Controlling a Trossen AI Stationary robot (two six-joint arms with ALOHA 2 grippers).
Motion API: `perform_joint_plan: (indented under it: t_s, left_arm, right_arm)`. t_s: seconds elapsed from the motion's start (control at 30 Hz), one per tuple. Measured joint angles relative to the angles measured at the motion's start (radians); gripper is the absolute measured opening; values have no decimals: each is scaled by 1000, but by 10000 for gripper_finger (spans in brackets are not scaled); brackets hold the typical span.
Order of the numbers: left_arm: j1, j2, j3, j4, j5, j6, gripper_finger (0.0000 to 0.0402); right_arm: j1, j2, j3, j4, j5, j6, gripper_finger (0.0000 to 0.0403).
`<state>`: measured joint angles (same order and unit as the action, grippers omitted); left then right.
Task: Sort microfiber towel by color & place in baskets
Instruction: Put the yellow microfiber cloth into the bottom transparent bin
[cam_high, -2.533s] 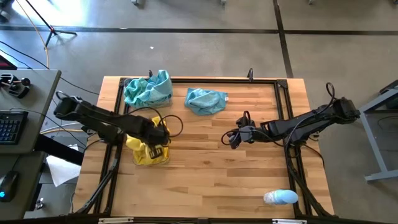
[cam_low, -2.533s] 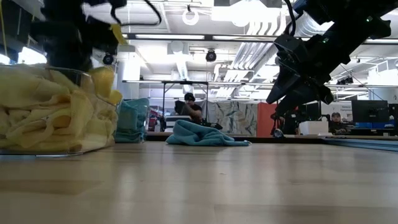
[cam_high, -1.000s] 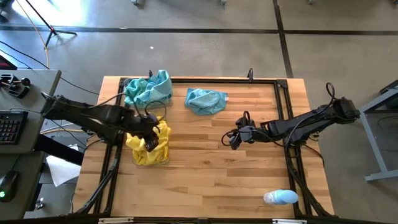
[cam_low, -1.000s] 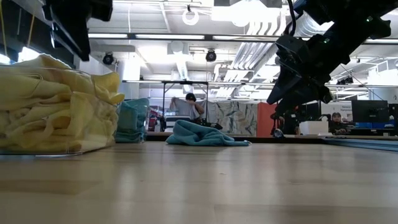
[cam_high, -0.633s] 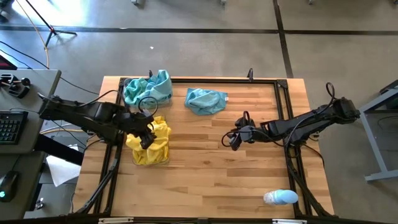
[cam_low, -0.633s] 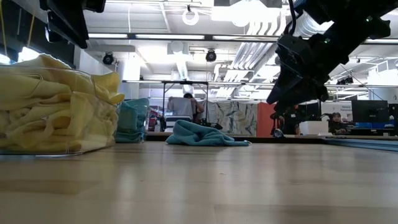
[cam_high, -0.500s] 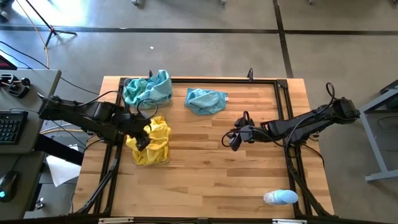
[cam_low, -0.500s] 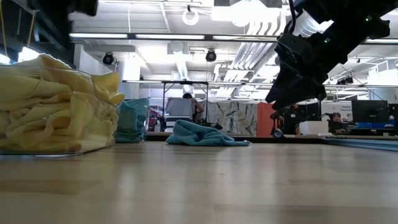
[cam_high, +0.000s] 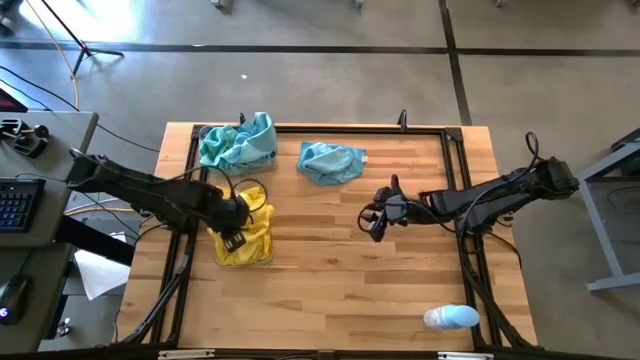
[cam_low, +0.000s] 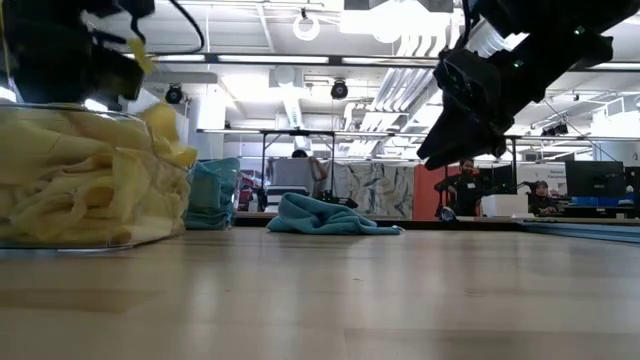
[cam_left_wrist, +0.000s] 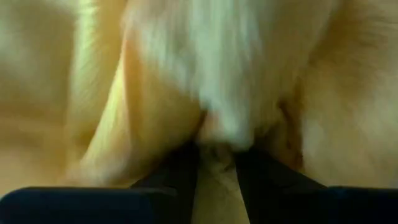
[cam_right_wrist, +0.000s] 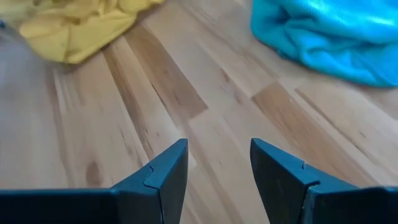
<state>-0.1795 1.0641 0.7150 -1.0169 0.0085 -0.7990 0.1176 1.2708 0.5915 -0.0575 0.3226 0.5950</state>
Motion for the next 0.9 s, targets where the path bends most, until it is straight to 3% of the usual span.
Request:
perform_joint_plan:
  t_s: [0.17, 0.43, 0.57, 0.73, 0.9]
  left_arm:
    - [0, 54, -64, 89, 27, 37, 97]
    - [3, 82, -60, 78, 28, 74, 97]
    - [3, 61, -8, 44, 17, 101, 97]
    - [3, 34, 96, -48, -69, 154, 97]
    - [3, 10, 172, -55, -118, 254, 97]
  right_arm:
    - [-34, 0, 0, 77, -10, -32, 169]
    - [-134, 0, 7, 223, -8, -23, 169]
    - [-170, 0, 56, 218, -1, -60, 169]
    - [-198, 9, 137, 202, 61, -115, 169]
    - [-227, 101, 269, 109, 62, -161, 169]
